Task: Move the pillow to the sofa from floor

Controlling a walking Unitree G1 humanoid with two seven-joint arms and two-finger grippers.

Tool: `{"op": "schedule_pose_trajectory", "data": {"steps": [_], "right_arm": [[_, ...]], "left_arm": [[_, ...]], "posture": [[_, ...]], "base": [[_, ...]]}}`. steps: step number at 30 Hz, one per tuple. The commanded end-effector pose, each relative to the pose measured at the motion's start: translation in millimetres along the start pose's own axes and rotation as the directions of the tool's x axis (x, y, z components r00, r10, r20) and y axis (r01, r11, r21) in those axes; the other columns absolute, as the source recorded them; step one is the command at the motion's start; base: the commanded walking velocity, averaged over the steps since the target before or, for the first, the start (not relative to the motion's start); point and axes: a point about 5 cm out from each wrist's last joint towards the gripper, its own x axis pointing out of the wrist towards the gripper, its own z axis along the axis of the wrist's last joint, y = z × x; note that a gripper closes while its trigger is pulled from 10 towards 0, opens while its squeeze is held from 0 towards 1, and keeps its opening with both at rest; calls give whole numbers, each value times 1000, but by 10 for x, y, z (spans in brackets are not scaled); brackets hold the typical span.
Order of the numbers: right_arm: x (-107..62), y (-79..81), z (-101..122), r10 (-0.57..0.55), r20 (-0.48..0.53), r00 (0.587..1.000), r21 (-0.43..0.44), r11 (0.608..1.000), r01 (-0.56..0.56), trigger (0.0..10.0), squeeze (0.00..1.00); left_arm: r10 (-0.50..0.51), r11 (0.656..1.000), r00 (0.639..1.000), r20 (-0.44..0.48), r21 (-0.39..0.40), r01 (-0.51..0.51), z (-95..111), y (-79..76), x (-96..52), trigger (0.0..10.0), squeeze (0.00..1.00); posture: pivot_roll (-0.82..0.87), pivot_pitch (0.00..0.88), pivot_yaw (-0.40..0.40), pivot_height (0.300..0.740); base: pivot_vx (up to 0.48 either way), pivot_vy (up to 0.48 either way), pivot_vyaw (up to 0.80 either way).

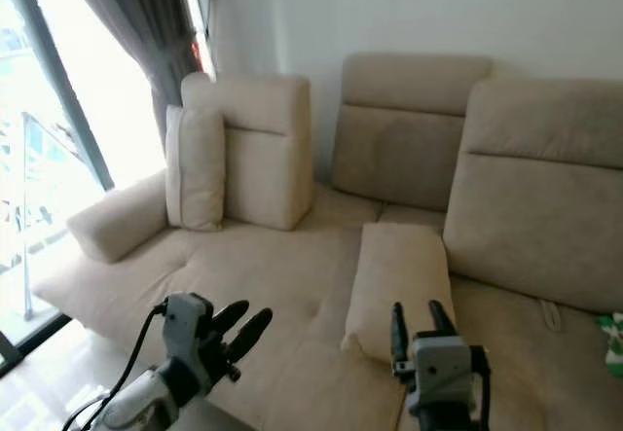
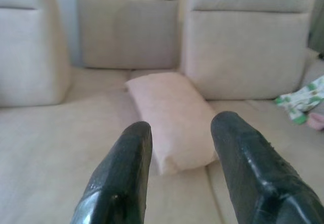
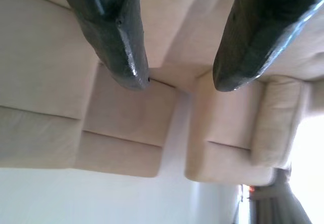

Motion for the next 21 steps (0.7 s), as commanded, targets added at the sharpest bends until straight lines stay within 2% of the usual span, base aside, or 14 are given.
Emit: {"op": "schedule_pose_trajectory", "data": {"steps": [1, 15, 21], "right_arm": [[-9, -7, -20, -4, -12, 1000, 1, 1000, 4, 10000, 0], [2, -10, -31, -11, -19, 1000, 7, 1000, 11, 10000, 0], [4, -27, -63, -30, -43, 999, 8, 1000, 30, 10000, 0]], "left_arm": [[2, 1000, 1000, -13, -22, -3, -42, 5, -14, 10000, 0], [-3, 1000, 1000, -17, -22, 3, -50, 8, -6, 10000, 0], [-4, 1000, 1000, -19, -23, 4, -54, 7, -7, 10000, 0]], "posture": [[-6, 0, 120, 740], [-5, 0, 120, 740], [-5, 0, 120, 740]], "base": [[-274, 0, 0], [0, 0, 0], [0, 0, -692]]}}
